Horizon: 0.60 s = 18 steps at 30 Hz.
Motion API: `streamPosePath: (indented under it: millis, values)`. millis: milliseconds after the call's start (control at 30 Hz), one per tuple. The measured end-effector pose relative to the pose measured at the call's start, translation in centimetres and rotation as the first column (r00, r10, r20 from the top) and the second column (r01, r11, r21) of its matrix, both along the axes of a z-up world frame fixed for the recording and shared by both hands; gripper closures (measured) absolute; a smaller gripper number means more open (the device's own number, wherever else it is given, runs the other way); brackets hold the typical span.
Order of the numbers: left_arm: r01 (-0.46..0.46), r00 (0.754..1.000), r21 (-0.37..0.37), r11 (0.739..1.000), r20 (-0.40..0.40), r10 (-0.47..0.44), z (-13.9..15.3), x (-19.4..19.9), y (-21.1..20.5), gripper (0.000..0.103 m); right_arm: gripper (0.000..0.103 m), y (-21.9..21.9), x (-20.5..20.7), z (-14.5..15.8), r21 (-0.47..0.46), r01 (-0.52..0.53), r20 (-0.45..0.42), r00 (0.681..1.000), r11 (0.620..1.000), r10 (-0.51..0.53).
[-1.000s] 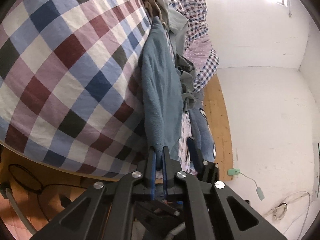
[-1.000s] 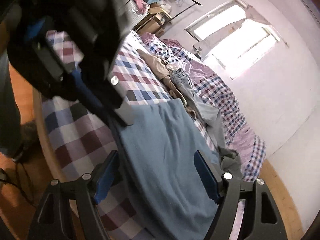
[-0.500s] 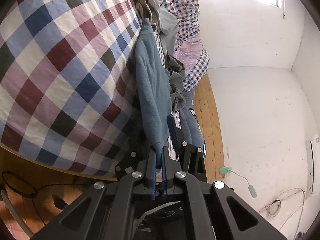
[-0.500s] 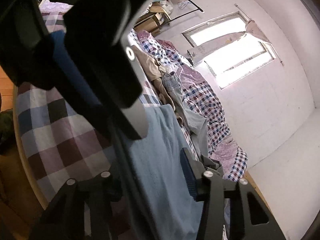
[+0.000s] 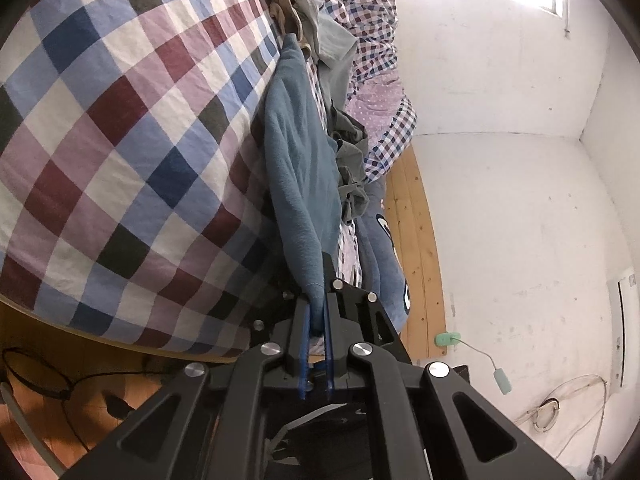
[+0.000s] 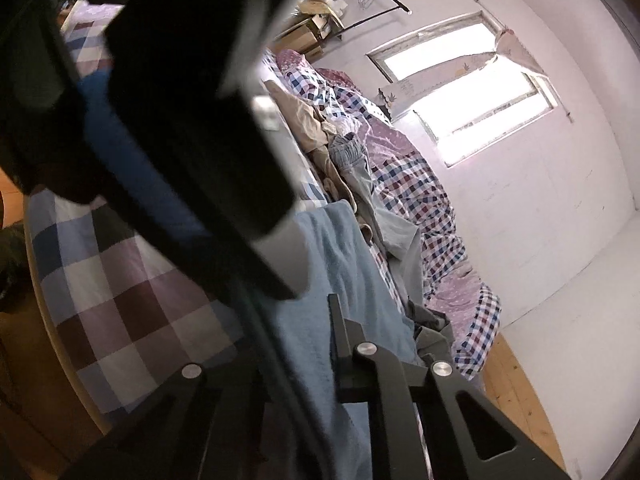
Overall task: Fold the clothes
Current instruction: 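Lift the folded teal shirt off the bed with both grippers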
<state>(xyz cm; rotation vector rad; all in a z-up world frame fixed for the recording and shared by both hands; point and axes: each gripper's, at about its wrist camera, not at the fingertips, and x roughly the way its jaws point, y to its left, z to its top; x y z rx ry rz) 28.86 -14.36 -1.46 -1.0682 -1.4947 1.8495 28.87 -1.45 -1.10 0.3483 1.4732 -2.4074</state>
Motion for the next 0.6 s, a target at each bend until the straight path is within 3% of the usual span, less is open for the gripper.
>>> streamPosePath:
  millis: [67,133,200,333,600]
  values:
    - [0.000,1.000,-0.009,1.000,-0.002,0.000,0.1,-0.2,-0.1,0.095,0.096,0.2,-0.4,0.5,-0.023,0.005,0.016,1.000,1.000,-0.005]
    - [0.002,1.000,-0.038,0.999,-0.005,-0.002,0.5,-0.5,-0.3,0.064,0.096,0.5,-0.9,1.3,-0.055,0.013,0.037,0.999,0.998,-0.011]
    - [0.001,1.000,-0.056,0.998,-0.025,-0.003,0.9,-0.7,-0.6,0.050,0.096,0.9,-0.8,1.9,-0.087,0.022,0.054,0.998,0.996,-0.017]
    - [-0.001,0.998,-0.071,0.998,-0.058,-0.003,1.7,-2.1,-1.1,0.040,0.096,1.7,-1.1,3.0,-0.146,0.035,0.087,0.996,0.989,-0.023]
    - [0.029,0.997,-0.143,0.989,-0.066,-0.038,2.3,-7.6,-1.7,0.035,0.096,2.9,-0.1,4.4,-0.233,0.051,0.135,0.991,0.971,-0.020]
